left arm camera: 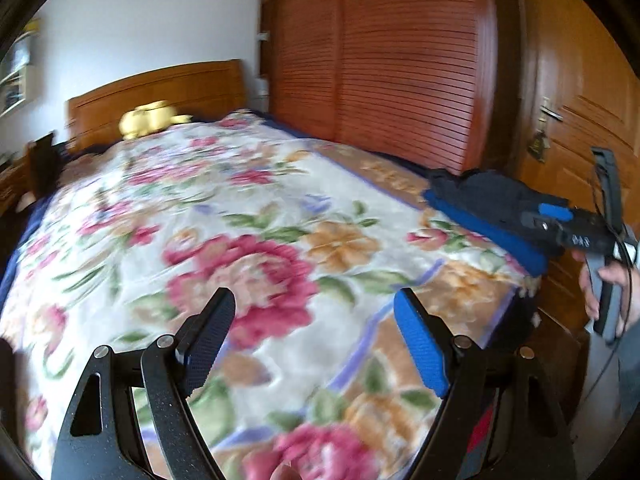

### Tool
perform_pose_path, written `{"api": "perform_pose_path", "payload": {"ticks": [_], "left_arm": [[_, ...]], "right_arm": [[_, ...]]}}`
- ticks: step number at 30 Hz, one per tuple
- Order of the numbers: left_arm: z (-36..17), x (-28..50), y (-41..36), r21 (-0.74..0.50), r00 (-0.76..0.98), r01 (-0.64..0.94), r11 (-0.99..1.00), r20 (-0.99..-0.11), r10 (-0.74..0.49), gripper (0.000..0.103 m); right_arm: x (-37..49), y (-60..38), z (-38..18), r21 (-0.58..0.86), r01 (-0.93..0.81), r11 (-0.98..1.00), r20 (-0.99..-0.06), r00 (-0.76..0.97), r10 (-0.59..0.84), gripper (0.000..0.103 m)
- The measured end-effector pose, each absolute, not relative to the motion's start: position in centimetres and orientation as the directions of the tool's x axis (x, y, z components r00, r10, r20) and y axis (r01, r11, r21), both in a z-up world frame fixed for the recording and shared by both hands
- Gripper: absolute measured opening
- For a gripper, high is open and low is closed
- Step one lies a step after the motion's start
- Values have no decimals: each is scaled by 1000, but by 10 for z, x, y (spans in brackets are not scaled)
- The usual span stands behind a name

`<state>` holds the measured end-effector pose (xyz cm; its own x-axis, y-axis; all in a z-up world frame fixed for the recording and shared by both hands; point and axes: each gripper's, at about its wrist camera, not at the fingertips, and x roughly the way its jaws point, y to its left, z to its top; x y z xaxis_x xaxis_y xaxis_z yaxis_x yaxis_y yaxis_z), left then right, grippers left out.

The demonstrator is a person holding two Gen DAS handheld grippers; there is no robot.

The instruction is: Fold large clothes

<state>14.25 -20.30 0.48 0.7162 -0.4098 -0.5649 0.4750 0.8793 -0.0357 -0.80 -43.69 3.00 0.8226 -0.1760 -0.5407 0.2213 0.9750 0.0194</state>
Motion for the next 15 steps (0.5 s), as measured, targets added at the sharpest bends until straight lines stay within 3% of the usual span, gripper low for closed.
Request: {"api": "perform_pose_path", "payload": {"ticks": [15], "left_arm": [[-24,110,-79,-9,790,187,982,-593,-156,82]], "right_arm": [[15,-272,-11,112,-49,992,-539,836,102,86]]}}
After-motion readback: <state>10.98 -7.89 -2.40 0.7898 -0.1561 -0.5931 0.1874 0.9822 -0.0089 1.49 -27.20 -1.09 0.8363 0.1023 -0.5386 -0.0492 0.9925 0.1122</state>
